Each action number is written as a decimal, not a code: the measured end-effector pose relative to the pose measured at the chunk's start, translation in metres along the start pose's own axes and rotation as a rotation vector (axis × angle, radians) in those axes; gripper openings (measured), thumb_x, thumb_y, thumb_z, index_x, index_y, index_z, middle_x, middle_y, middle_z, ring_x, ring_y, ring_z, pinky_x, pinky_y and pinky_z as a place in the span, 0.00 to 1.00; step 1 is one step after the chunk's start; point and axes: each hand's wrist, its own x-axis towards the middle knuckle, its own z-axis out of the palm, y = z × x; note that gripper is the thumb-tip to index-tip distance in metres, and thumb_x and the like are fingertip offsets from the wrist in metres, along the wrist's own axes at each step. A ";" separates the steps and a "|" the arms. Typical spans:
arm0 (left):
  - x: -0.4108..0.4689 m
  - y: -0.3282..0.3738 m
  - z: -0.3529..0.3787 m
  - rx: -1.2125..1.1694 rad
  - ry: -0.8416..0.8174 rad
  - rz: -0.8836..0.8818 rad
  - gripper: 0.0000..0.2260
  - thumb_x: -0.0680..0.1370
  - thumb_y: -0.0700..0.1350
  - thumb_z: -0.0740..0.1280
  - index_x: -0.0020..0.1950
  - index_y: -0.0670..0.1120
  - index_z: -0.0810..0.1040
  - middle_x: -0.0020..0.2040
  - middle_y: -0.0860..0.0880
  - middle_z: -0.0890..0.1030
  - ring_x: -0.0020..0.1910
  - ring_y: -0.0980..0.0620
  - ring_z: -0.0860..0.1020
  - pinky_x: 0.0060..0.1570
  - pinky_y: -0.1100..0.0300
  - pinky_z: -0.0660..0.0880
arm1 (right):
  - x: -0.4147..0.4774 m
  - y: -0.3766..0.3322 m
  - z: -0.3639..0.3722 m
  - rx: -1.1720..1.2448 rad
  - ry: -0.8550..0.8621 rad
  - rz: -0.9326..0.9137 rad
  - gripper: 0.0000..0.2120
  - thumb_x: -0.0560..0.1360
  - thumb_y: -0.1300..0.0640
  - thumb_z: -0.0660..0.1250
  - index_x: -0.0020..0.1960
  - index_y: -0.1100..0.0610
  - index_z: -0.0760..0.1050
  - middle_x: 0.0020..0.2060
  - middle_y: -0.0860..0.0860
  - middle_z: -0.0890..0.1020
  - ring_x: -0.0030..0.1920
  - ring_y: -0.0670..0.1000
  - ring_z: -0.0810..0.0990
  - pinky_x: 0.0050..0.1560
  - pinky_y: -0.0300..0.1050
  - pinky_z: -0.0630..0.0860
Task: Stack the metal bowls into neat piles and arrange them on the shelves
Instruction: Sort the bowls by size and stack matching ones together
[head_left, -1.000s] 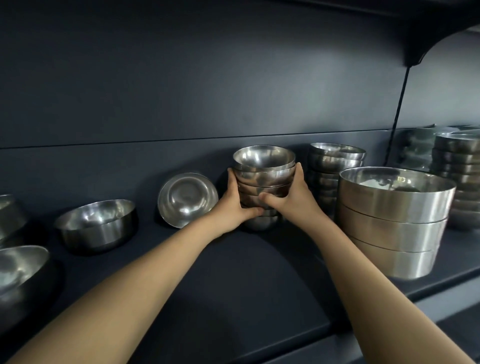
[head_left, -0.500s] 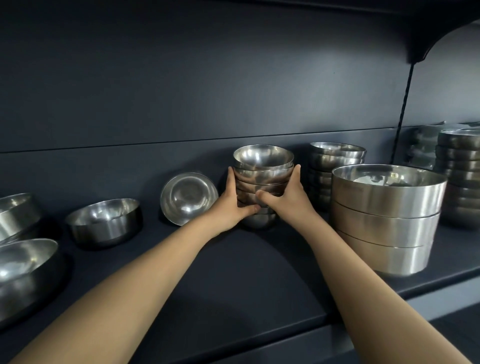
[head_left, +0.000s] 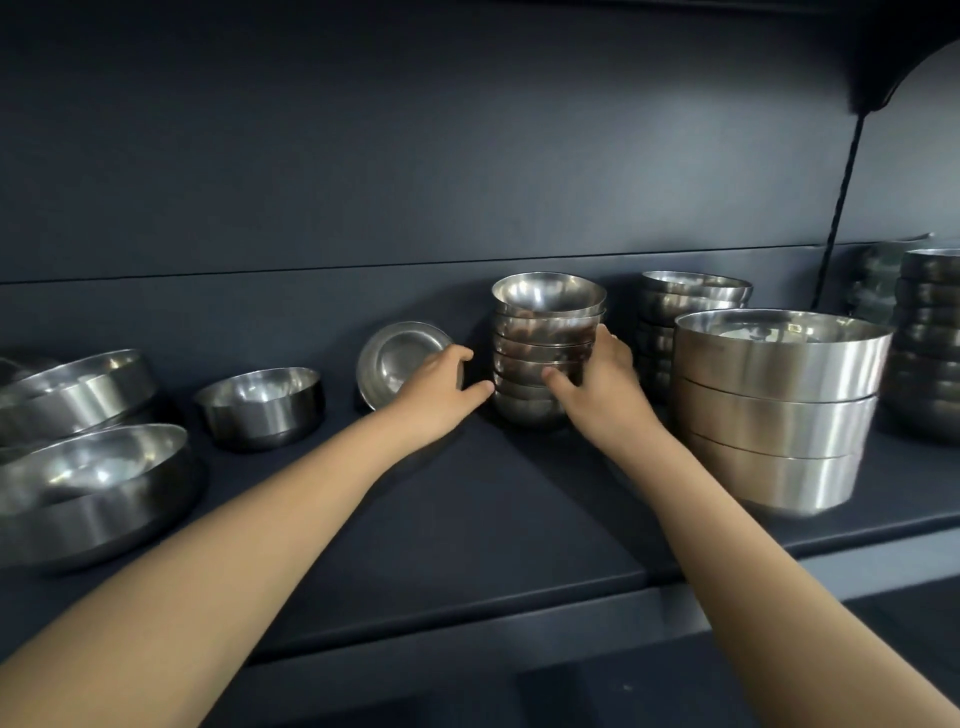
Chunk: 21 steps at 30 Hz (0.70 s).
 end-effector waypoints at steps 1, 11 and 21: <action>-0.006 -0.001 -0.005 0.025 0.016 0.005 0.22 0.78 0.51 0.64 0.70 0.46 0.66 0.71 0.47 0.66 0.68 0.49 0.68 0.59 0.64 0.62 | -0.006 -0.005 -0.002 -0.045 -0.015 -0.007 0.31 0.76 0.48 0.64 0.73 0.61 0.58 0.72 0.60 0.60 0.72 0.60 0.61 0.71 0.55 0.62; -0.106 -0.013 -0.068 0.230 0.101 0.143 0.14 0.80 0.48 0.59 0.63 0.45 0.73 0.64 0.49 0.72 0.60 0.50 0.72 0.56 0.63 0.65 | -0.078 -0.075 -0.009 -0.294 -0.109 -0.120 0.22 0.78 0.49 0.61 0.65 0.62 0.70 0.65 0.60 0.71 0.65 0.61 0.68 0.64 0.55 0.68; -0.222 -0.053 -0.158 0.362 0.193 0.155 0.11 0.79 0.48 0.59 0.54 0.43 0.76 0.53 0.50 0.77 0.53 0.51 0.74 0.55 0.53 0.72 | -0.156 -0.164 0.026 -0.352 -0.268 -0.291 0.24 0.75 0.42 0.62 0.65 0.56 0.72 0.62 0.55 0.75 0.62 0.57 0.73 0.61 0.55 0.72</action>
